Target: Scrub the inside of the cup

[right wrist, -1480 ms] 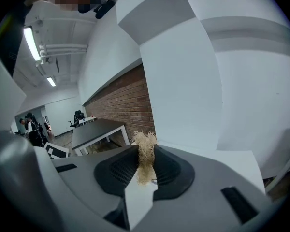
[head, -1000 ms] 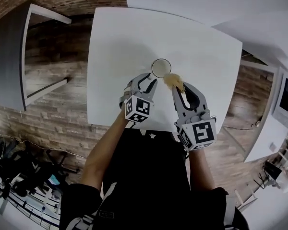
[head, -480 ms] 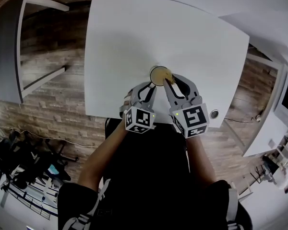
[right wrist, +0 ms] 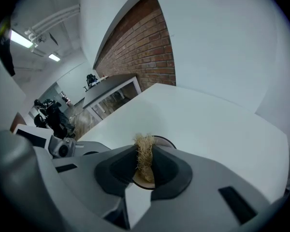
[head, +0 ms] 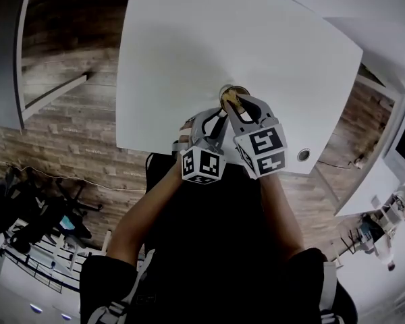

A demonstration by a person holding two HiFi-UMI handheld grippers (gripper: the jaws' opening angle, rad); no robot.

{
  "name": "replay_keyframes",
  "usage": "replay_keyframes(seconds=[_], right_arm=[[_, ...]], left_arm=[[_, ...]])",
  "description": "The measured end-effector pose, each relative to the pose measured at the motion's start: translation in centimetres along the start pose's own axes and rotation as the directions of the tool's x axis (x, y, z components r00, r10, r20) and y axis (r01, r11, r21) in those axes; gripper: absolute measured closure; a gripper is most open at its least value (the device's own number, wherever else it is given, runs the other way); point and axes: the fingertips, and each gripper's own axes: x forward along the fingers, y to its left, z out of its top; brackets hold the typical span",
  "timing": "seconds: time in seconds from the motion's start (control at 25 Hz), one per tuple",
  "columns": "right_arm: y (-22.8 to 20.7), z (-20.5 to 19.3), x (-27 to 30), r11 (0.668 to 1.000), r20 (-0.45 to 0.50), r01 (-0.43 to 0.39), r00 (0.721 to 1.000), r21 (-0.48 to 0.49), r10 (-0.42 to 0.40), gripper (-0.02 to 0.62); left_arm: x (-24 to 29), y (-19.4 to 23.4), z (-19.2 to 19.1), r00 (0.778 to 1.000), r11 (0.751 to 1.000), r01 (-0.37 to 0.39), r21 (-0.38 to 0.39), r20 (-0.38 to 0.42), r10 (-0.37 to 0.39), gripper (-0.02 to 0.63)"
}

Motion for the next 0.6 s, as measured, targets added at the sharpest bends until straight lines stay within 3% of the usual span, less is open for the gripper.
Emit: replay_keyframes(seconds=[0.24,0.36,0.4,0.44,0.52,0.6], right_arm=[[0.0,-0.8,2.0,0.995,-0.127,0.017,0.991,-0.1,-0.03,0.534],[0.0,-0.5,2.0,0.967,-0.123,0.04,0.99,-0.253,-0.073,0.534],[0.1,-0.3,1.7,0.934,-0.104,0.051,0.99,-0.354,-0.094,0.534],[0.3,-0.1,1.4,0.881,-0.08,0.06,0.991,-0.47,-0.109,0.534],[1.0,0.2,0.5,0.74,-0.035,0.062,0.993,-0.67,-0.115,0.534],[1.5,0.7,-0.7,0.631,-0.016,0.056,0.994,-0.774,-0.109,0.534]], left_arm=[[0.0,0.1,-0.2,1.0,1.0,-0.013,0.026,0.003,0.013,0.531],[0.0,0.3,-0.3,1.0,1.0,-0.018,0.007,0.007,0.018,0.531],[-0.1,0.3,-0.3,1.0,1.0,-0.019,0.003,0.005,0.019,0.532],[-0.1,0.4,-0.4,1.0,1.0,-0.019,0.002,0.003,0.019,0.532],[-0.2,0.6,-0.4,1.0,1.0,-0.021,0.004,0.0,0.021,0.532],[-0.1,0.7,-0.3,1.0,1.0,-0.025,0.004,-0.002,0.025,0.532]])
